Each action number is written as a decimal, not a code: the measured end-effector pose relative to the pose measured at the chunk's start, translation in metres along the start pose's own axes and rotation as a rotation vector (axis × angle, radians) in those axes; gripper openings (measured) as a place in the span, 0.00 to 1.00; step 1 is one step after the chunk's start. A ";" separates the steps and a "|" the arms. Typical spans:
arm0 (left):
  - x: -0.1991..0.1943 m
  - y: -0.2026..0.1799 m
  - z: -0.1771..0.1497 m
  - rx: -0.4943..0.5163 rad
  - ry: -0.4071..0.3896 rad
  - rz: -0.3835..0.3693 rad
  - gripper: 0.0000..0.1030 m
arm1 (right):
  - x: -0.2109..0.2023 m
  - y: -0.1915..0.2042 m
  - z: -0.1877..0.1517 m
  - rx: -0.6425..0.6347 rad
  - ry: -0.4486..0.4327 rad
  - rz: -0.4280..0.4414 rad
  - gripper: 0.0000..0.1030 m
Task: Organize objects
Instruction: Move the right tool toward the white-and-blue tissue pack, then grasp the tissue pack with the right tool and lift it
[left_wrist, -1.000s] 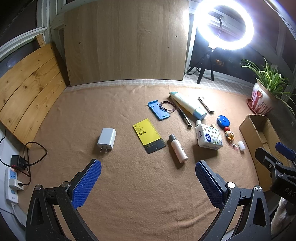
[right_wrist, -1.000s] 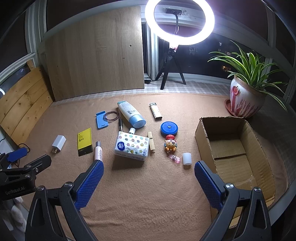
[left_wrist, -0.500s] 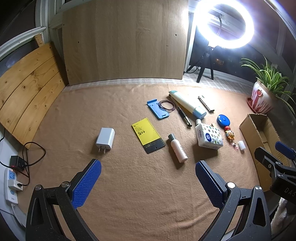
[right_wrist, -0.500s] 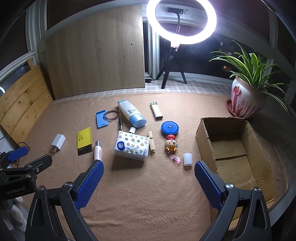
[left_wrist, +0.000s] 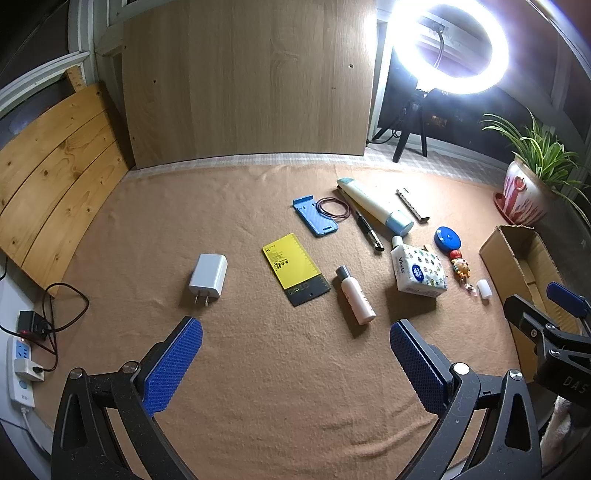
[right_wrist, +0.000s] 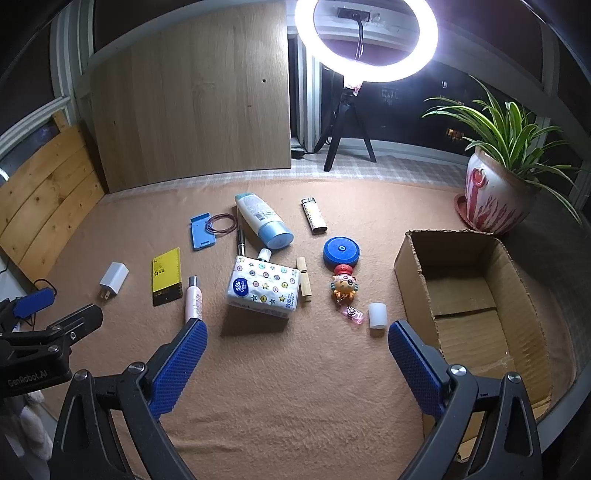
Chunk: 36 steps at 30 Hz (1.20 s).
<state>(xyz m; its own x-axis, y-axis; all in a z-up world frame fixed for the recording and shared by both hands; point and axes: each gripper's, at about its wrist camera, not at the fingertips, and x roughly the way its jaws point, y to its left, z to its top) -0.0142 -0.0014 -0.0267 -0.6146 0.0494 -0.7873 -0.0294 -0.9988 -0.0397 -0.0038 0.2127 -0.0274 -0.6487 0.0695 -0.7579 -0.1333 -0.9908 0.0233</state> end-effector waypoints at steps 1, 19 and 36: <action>0.000 0.000 0.000 0.000 0.001 0.000 1.00 | 0.001 0.000 0.000 0.000 0.001 0.000 0.94; 0.004 0.007 0.000 -0.012 0.011 0.012 1.00 | 0.021 0.001 0.003 0.012 0.038 0.089 0.83; 0.006 0.028 -0.011 -0.069 0.018 0.033 1.00 | 0.114 -0.001 0.057 0.028 0.196 0.236 0.36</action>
<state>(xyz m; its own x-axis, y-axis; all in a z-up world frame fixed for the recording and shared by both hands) -0.0101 -0.0295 -0.0395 -0.6001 0.0168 -0.7998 0.0455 -0.9974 -0.0551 -0.1202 0.2286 -0.0761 -0.5078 -0.1884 -0.8406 -0.0183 -0.9732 0.2291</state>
